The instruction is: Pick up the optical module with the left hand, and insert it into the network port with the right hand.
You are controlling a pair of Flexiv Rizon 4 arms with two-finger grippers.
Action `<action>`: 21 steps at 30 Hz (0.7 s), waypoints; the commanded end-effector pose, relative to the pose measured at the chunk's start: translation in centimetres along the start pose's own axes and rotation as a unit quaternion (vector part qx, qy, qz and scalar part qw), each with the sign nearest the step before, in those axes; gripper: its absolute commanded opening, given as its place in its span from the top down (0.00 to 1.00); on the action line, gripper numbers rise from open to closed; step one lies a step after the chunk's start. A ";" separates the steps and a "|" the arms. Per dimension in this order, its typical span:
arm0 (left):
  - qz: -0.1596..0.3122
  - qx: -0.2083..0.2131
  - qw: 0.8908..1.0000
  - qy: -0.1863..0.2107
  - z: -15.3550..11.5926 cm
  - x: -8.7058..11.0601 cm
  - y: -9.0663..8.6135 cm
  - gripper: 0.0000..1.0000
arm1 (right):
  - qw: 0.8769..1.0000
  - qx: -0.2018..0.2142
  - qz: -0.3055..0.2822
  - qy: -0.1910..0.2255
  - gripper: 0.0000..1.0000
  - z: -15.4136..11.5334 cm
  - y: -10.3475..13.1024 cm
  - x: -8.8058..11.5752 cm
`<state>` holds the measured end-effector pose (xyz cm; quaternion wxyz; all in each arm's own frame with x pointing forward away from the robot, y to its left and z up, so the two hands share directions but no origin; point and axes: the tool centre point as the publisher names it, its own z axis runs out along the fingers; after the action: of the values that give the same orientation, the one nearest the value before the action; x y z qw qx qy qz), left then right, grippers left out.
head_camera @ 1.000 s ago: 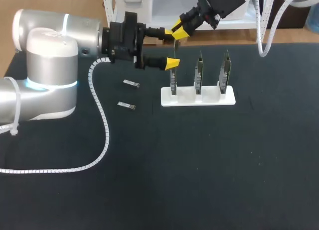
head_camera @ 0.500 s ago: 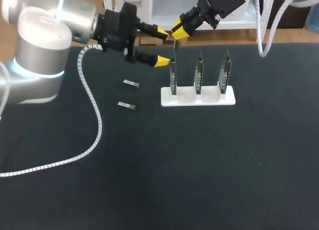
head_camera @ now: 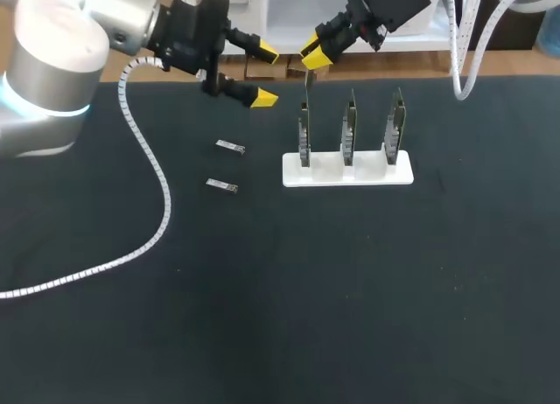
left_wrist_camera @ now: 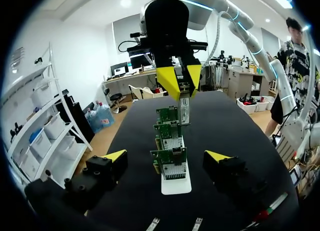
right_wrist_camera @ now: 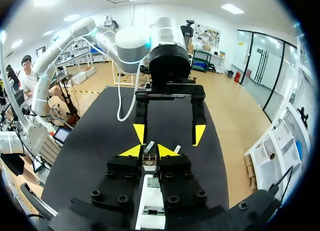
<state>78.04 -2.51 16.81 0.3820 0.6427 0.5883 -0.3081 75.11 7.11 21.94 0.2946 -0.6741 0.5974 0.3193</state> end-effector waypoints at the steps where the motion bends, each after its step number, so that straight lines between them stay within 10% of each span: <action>1: 0.000 0.003 1.000 0.006 -0.6 0.1 0.2 0.00 | 1.000 0.000 0.000 0.000 1.00 0.0 0.0 0.0; 21: 0.005 0.004 1.000 0.017 -1.5 0.3 0.1 0.00 | 1.000 -0.005 -0.001 0.004 1.00 0.2 -0.2 -0.1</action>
<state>78.08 -1.07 17.29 0.3731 0.6516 0.5893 -0.2982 75.08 7.11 21.92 0.2940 -0.6745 0.5972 0.3193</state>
